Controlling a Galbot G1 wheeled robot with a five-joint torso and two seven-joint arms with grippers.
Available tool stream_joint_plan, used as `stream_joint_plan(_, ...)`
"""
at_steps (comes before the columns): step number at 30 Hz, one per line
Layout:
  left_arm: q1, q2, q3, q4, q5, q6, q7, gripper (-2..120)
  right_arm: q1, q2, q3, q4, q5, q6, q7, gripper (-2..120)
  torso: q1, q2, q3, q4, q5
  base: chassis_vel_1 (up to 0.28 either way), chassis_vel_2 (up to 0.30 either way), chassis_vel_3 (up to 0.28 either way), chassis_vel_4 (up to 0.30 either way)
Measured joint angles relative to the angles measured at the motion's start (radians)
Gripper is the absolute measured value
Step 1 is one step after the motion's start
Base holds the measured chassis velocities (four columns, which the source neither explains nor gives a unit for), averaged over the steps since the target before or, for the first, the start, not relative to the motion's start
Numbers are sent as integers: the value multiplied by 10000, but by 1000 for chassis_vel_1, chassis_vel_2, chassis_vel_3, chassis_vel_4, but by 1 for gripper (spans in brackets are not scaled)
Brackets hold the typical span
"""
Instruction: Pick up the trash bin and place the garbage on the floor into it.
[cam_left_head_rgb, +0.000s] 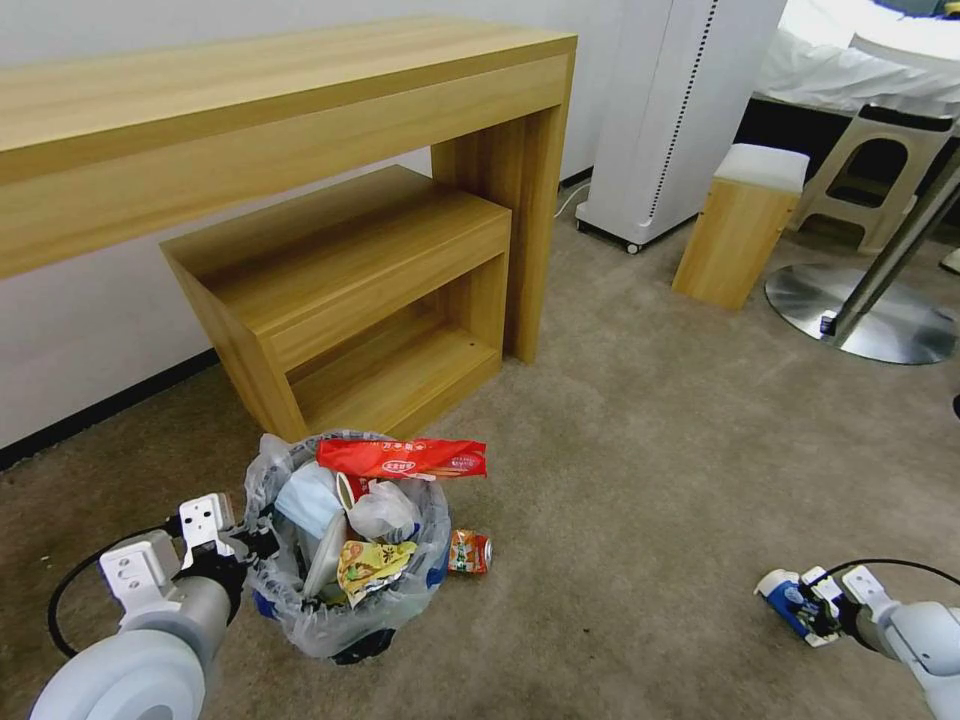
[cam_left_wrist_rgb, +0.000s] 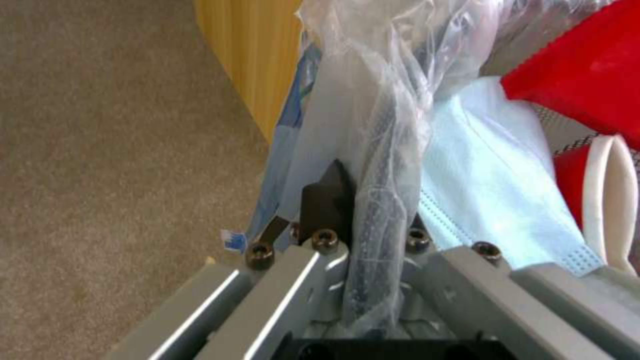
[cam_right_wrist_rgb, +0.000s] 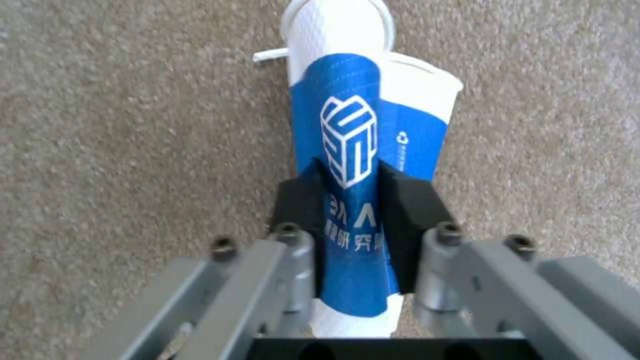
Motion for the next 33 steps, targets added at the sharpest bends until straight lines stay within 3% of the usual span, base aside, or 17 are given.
stream_joint_plan(3,-39,13,12,44,-35,1,0,1,-39,0,52,-50,-47,0,18,3,0,0,0,0,-1,0,0,0,0)
stream_joint_plan(12,-67,79,5,75,-123,8,2,1,-51,5,104,37,-28,7,144,0,0,0,0,-2,1,0,0,0,0)
stream_joint_plan(16,-94,107,-12,116,-151,10,4,1,-527,-83,284,1390,850,25,312,0,0,-1,1,-3,0,0,0,0,0)
stream_joint_plan(19,-110,102,51,164,-139,11,4,1,-1138,-187,414,3249,1920,452,355,0,0,0,0,-1,-3,0,0,0,0)
stream_joint_plan(20,-110,102,51,164,-139,11,4,1,-1138,-187,414,3249,1920,452,355,0,0,0,0,-1,-3,0,0,0,0)
stream_joint_plan(23,-142,42,202,212,-70,13,4,1,-1287,-158,215,4645,3461,1759,52,0,0,0,0,-3,-6,0,0,0,0)
stream_joint_plan(24,-142,42,202,212,-70,13,4,1,-1287,-158,215,4645,3461,1759,52,0,0,0,0,-3,-6,0,0,0,0)
stream_joint_plan(27,-100,11,281,217,-16,15,0,1,-962,-46,-186,5312,4810,3240,-1623,0,0,0,0,3,-1,0,0,0,0)
stream_joint_plan(28,-100,11,281,217,-16,15,0,1,-962,-46,-186,5312,4810,3240,-1623,0,0,0,0,3,-1,0,0,0,0)
stream_joint_plan(31,-64,46,234,232,-7,15,6,1,-618,-74,-480,5658,5717,3845,-3896,0,0,0,0,-1,-1,0,0,0,0)
stream_joint_plan(33,-65,52,221,245,-3,11,6,1,-535,-96,-518,5714,5881,3921,-4450,0,0,0,0,-1,-1,0,0,0,0)
